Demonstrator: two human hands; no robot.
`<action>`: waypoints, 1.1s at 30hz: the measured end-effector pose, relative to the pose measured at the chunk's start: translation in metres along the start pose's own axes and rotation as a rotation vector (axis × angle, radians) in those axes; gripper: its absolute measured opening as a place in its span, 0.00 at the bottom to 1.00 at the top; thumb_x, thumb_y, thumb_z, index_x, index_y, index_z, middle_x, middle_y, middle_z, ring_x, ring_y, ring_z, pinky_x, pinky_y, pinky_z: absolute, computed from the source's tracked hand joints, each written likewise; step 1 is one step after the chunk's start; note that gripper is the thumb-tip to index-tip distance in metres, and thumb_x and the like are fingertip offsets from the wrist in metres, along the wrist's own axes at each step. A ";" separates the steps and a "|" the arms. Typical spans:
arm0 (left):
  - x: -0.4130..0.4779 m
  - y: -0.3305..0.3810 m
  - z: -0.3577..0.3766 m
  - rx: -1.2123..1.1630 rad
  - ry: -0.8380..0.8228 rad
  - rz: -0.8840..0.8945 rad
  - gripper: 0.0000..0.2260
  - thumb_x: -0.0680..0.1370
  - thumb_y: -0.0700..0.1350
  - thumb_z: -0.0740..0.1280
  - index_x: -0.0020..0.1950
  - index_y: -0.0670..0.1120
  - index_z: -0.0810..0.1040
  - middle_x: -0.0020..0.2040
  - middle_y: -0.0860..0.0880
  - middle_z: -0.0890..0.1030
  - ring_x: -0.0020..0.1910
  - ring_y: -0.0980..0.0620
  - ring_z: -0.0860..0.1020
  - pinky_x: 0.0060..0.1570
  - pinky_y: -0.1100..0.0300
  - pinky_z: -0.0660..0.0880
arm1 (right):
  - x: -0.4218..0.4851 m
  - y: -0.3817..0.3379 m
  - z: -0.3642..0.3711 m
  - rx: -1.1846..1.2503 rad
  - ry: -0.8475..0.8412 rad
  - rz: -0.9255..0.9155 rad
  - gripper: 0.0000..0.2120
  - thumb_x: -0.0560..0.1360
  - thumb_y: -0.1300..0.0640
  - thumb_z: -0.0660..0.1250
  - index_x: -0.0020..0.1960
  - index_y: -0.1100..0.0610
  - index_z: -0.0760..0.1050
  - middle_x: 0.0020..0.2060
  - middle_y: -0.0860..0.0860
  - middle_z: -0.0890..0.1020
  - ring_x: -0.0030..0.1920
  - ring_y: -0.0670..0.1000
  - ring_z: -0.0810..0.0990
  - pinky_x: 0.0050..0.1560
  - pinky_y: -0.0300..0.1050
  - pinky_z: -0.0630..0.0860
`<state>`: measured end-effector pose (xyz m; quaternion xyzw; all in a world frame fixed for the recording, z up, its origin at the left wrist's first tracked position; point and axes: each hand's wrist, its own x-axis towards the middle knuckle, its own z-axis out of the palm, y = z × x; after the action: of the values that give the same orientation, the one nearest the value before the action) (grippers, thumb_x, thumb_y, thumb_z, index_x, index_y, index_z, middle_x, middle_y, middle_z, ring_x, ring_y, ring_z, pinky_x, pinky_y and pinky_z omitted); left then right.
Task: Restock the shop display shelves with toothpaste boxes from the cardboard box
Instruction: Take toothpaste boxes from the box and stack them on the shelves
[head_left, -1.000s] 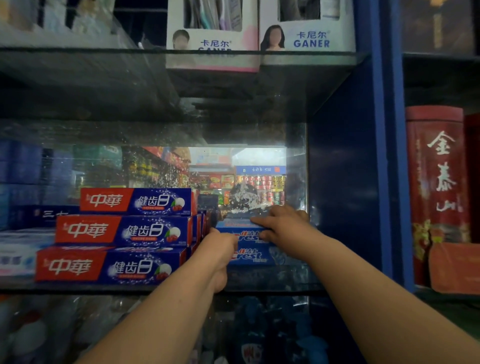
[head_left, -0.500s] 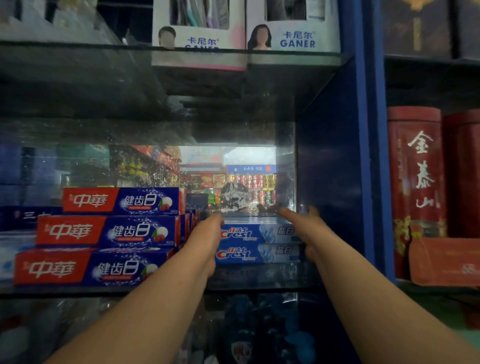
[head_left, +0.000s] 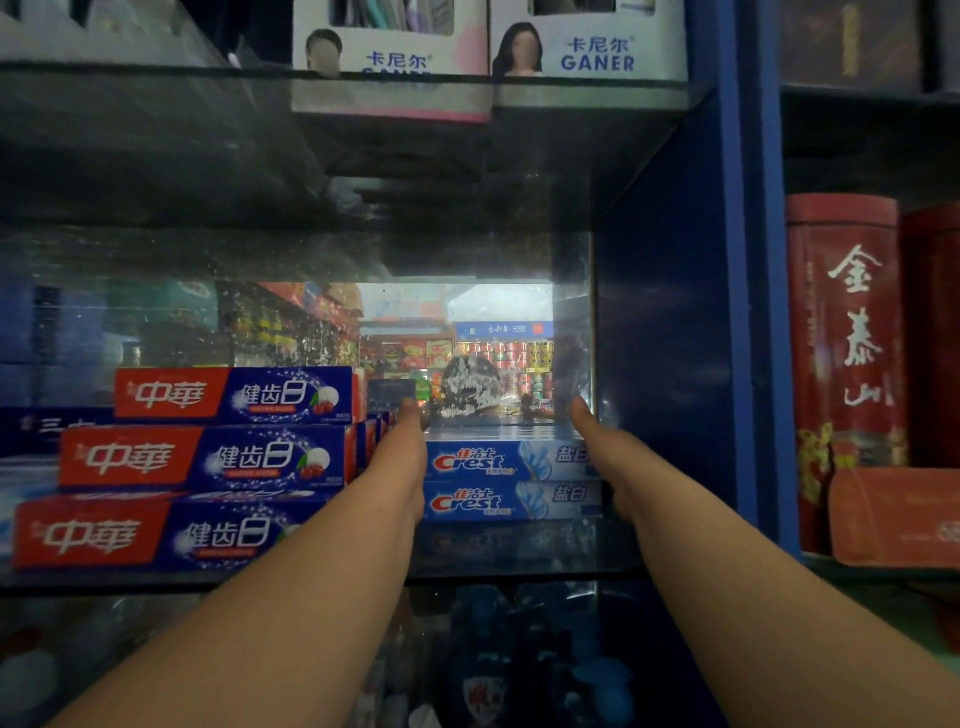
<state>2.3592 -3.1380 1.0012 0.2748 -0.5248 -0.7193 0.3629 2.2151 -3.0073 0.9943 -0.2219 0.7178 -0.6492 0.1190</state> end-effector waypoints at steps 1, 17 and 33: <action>0.004 0.000 0.002 -0.021 0.014 -0.008 0.24 0.77 0.65 0.58 0.46 0.43 0.70 0.42 0.44 0.80 0.40 0.45 0.81 0.41 0.51 0.79 | 0.000 -0.003 0.000 0.030 -0.004 0.003 0.41 0.73 0.30 0.57 0.75 0.56 0.59 0.71 0.56 0.68 0.68 0.58 0.70 0.54 0.49 0.68; 0.025 -0.010 0.006 0.066 -0.018 0.007 0.19 0.77 0.62 0.60 0.44 0.47 0.77 0.40 0.46 0.83 0.41 0.45 0.83 0.46 0.50 0.81 | 0.012 0.000 0.006 0.231 -0.053 0.058 0.44 0.65 0.26 0.64 0.71 0.53 0.64 0.61 0.57 0.78 0.56 0.60 0.80 0.56 0.63 0.77; 0.018 -0.015 0.001 0.042 -0.053 0.054 0.17 0.79 0.59 0.60 0.48 0.46 0.78 0.37 0.46 0.81 0.34 0.46 0.81 0.33 0.54 0.79 | -0.011 -0.006 0.005 0.224 0.061 0.061 0.38 0.73 0.31 0.60 0.74 0.55 0.61 0.50 0.56 0.78 0.47 0.58 0.79 0.46 0.55 0.80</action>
<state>2.3443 -3.1497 0.9866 0.2490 -0.5563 -0.7052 0.3622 2.2280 -3.0071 0.9979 -0.1654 0.6503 -0.7280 0.1407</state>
